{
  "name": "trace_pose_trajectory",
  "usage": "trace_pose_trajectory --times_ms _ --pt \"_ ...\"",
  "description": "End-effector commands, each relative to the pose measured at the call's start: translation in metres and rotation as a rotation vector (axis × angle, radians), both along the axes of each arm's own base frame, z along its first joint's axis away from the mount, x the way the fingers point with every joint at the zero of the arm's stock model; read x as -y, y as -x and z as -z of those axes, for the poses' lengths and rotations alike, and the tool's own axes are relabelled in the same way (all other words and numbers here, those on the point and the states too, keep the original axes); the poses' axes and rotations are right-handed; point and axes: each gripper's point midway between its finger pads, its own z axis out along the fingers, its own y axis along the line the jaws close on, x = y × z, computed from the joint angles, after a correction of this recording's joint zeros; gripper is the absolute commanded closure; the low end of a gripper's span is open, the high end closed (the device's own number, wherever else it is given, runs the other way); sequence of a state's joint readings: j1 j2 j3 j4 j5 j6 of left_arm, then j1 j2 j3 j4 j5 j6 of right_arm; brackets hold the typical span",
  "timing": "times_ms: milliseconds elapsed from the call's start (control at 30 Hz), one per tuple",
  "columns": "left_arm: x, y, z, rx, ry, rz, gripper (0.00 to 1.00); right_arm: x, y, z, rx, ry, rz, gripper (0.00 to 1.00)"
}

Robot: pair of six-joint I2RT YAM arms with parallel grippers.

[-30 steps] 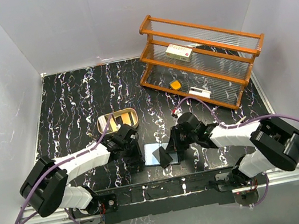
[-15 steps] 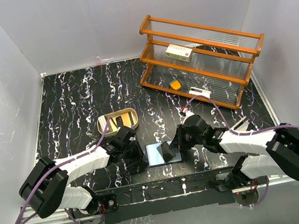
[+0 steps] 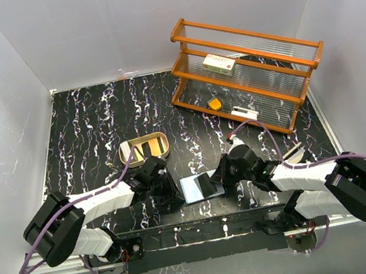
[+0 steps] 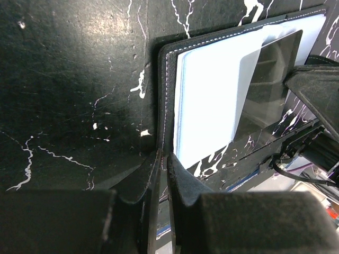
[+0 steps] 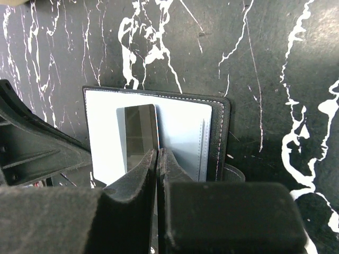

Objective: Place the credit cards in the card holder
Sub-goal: Insert the credit card into the card holder.

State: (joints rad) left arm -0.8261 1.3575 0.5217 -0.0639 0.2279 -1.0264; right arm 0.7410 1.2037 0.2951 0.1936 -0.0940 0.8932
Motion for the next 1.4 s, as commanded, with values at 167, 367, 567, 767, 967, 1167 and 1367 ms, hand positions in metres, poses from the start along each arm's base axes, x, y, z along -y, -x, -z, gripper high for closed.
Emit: trace_pose_trajectory --times_ms 167,367,567,767,967,1167,1367 --pt "0.003 0.010 -0.002 -0.027 0.037 0.007 0.91 0.008 -0.012 -0.011 0.086 -0.022 0.093 1.00" --pt "0.005 0.010 -0.003 -0.029 0.045 0.006 0.91 0.011 -0.014 -0.015 0.112 -0.022 0.112 1.00" --pt "0.007 0.010 -0.004 -0.030 0.054 0.007 0.91 0.008 -0.009 -0.010 0.098 -0.020 0.098 1.00" --pt "0.008 0.011 -0.003 -0.033 0.054 0.007 0.91 0.004 -0.003 -0.008 0.111 -0.006 0.115 1.00" --pt "0.008 0.012 -0.001 -0.037 0.051 0.009 0.91 -0.002 0.000 -0.007 0.114 0.000 0.128 1.00" --pt "0.013 0.009 -0.004 -0.028 0.064 0.015 0.91 -0.010 0.002 -0.008 0.079 -0.028 0.143 1.00" --pt "0.007 0.007 0.001 -0.009 0.025 0.010 0.91 -0.027 0.008 -0.012 0.054 -0.054 0.087 0.92"
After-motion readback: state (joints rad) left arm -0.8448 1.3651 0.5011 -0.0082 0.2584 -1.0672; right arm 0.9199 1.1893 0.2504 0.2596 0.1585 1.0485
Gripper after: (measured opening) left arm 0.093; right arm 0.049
